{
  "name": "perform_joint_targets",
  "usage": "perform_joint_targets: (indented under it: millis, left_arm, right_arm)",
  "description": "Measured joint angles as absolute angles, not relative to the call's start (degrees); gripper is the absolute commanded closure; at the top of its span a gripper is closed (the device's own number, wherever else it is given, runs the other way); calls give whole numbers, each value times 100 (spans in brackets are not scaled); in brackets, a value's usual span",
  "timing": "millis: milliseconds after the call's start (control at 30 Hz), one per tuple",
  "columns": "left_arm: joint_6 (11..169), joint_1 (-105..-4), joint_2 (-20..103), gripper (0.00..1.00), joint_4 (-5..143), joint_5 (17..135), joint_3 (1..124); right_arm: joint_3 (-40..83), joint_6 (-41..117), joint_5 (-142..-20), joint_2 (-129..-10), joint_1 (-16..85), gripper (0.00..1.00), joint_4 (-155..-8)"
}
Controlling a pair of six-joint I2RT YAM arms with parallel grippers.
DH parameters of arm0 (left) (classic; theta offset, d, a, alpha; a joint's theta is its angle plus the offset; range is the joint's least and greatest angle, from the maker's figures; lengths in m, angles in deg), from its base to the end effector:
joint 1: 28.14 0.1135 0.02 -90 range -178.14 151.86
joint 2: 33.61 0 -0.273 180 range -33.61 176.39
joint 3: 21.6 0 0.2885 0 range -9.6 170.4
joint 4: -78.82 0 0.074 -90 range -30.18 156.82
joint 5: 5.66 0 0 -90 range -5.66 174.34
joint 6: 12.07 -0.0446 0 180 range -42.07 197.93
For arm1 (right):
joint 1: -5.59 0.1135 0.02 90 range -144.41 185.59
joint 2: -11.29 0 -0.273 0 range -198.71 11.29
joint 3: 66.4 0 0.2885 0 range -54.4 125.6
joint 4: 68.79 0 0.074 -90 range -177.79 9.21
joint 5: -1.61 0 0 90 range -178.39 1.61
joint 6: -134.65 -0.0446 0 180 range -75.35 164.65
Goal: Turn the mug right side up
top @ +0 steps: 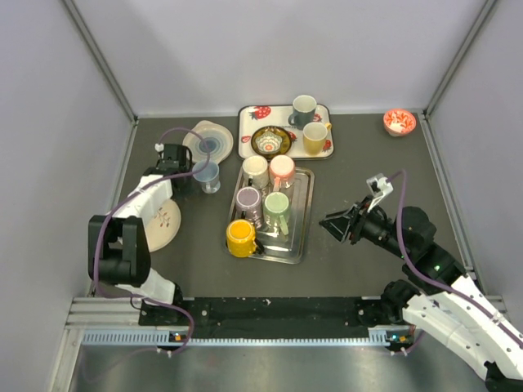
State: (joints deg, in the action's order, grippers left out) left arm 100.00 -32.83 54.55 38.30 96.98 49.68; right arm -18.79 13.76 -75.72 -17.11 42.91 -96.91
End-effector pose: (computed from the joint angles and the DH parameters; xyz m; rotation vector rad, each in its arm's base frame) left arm 0.3502 -0.0189 0.2036 -0.4646 2.4960 0.1017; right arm 0.1280 0.1099 0.3201 -0.2771 1.8235 1.0495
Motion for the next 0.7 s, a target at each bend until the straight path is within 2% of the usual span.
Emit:
perform_joint_targets:
  millis: [133,200,233,267,367,400,600,633,700]
  left_arm:
    - [9995,-3248,5511,100,3833,9698,5049]
    - [9989,-3239,5511,96,3828,9698,5049]
    - [9985,-3232,5514,92,3826,9698,5049]
    - [9985,-3226,5514,82,3826,9698,5049]
    - [9947,-3208,5514,68,3817,9702,5049]
    - [9941,-3202,5514,61,3813,9707,5049]
    - [9945,-3182,5498,44,3771,9770,5054]
    - [9956,-3180,5485,38,3754,9788,5054]
    - [9969,-3180,5404,34,3603,9838,5080]
  right_arm:
    - [-1879,1408,-7585,-1739,4291,55,-9698]
    - [-1879,1413,-7592,-1772,4291,55,-9711]
    - [-1879,1413,-7594,-1787,4291,55,-9715]
    - [-1879,1415,-7594,-1798,4291,55,-9715]
    - [-1879,1415,-7594,-1800,4291,55,-9715]
    - [-1879,1417,-7594,-1800,4291,55,-9713]
    - [-1879,1417,-7596,-1798,4291,55,-9715]
    - [-1879,1415,-7596,-1798,4291,55,-9718]
    - [-1879,1415,-7596,-1798,4291,55,-9715]
